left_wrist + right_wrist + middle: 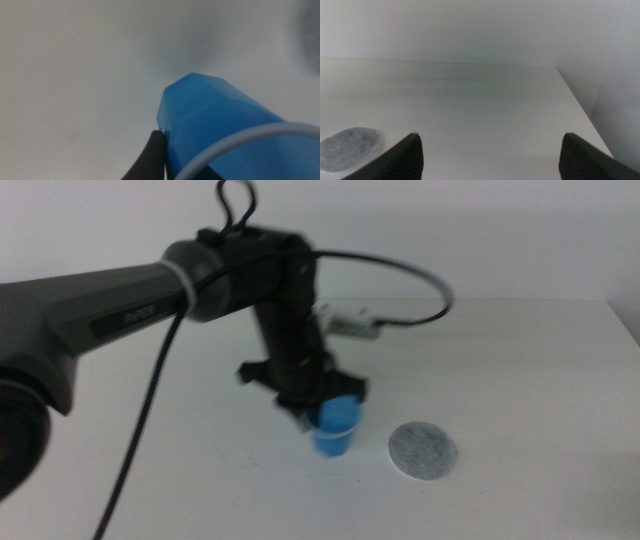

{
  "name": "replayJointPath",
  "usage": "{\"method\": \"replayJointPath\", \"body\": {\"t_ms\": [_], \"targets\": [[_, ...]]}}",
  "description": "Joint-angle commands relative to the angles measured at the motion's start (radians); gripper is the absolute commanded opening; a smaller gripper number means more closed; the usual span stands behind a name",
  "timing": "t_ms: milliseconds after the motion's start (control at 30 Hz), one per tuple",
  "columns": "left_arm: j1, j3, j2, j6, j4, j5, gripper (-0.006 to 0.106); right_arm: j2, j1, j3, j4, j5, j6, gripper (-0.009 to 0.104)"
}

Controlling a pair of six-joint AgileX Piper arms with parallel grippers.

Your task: Place an empty cup on a cup mat.

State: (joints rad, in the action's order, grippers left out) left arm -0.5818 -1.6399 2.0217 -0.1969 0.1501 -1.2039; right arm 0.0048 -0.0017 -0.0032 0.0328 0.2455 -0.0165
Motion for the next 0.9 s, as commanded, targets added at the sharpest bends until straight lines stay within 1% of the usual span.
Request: {"method": "replayJointPath", "body": {"t_ms": [0, 33, 67, 233, 433, 600, 700, 867], "targets": [[-0.045, -0.093, 0.01, -0.031, 0.016, -0.017, -0.002, -0.005, 0.001, 0.003, 0.006, -0.007, -0.004, 0.093], [-0.06, -0.133, 0.032, -0.036, 0.016, -0.017, -0.002, -0.005, 0.001, 0.003, 0.006, -0.007, -0.004, 0.093], [-0.105, -0.324, 0.141, -0.052, 0.016, -0.017, -0.002, -0.005, 0.001, 0.003, 0.006, -0.007, -0.004, 0.093], [-0.156, -0.439, 0.228, -0.072, 0.027, -0.017, -0.002, -0.005, 0.001, 0.003, 0.006, -0.007, -0.004, 0.093], [-0.166, -0.451, 0.276, -0.077, 0.058, -0.017, -0.002, -0.005, 0.001, 0.003, 0.006, -0.007, -0.004, 0.093], [-0.166, -0.449, 0.299, -0.077, 0.066, -0.017, -0.002, -0.005, 0.001, 0.003, 0.006, -0.007, -0.004, 0.093], [-0.166, -0.447, 0.303, -0.077, 0.066, -0.017, -0.002, -0.005, 0.001, 0.003, 0.006, -0.007, -0.004, 0.093], [-0.166, -0.446, 0.306, -0.092, 0.032, -0.017, -0.002, -0.005, 0.001, 0.003, 0.006, -0.007, -0.004, 0.093]]}}
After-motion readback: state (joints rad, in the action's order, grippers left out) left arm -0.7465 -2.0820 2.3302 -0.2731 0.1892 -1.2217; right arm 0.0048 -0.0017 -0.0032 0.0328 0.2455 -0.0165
